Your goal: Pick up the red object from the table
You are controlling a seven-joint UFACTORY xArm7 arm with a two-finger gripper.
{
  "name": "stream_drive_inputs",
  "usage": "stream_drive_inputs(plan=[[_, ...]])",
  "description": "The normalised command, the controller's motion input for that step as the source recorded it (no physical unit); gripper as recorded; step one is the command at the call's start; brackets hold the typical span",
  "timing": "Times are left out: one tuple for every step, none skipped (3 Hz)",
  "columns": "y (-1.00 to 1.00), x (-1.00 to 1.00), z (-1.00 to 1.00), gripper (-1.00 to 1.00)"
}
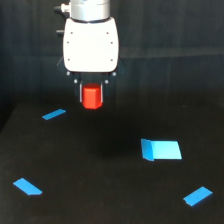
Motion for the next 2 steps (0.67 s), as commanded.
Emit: stream_drive_inputs(plan=[[-0.14, 0.10, 0.10, -1.00], [-0.08, 0.11, 0.07, -0.98]])
